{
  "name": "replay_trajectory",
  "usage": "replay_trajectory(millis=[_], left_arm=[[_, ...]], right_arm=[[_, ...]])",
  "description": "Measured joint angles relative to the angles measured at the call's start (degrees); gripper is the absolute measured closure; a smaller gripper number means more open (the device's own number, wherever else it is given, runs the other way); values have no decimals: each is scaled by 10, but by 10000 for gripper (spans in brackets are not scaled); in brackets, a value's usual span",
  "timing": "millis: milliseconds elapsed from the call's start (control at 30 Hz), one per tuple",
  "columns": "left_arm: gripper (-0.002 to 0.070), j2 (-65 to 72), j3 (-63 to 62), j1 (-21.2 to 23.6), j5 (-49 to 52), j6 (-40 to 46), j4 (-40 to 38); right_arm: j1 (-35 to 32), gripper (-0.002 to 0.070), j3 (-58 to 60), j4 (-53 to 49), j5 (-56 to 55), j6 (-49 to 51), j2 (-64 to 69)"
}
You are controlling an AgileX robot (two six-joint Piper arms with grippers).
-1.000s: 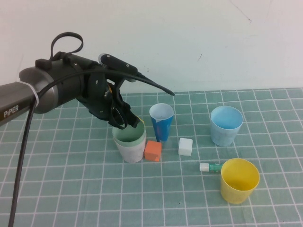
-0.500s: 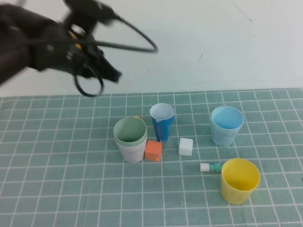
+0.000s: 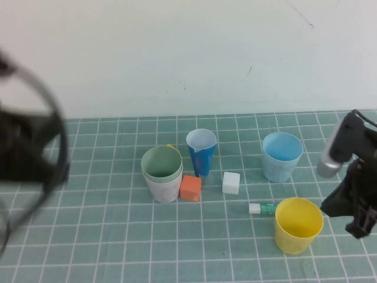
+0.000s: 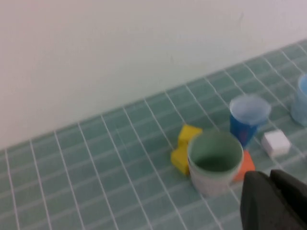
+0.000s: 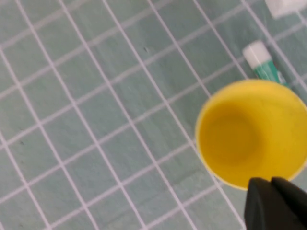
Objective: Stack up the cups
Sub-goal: Pick up the yellow cup
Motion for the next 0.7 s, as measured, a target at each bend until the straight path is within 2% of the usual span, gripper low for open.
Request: replay_trajectory(millis=[133,200,267,400,467,600,700], left_arm=[[673,-96,122,0,-5,1,10],[674,-142,181,0,-15,1,23],[675,-180,231,0,-31,2,34],[675,-249,314,1,-78,2,52],[675,-276,342,1,-108,2,54],[675,-306,365,1,-158,2,63],[676,-310,370,1,-172,2,70]], right_arm=[[4,666,-57,-60,27,68,67],[4,632,-79,-64,33,77,92],[4,559,-96,-64,36,82,115],[4,334,-118,-65,38,83,154],[4,256,-122,-65,32,83,168],[5,206,-125,-66,4,83,199],[5,238,-129,-66,-9,83,224]])
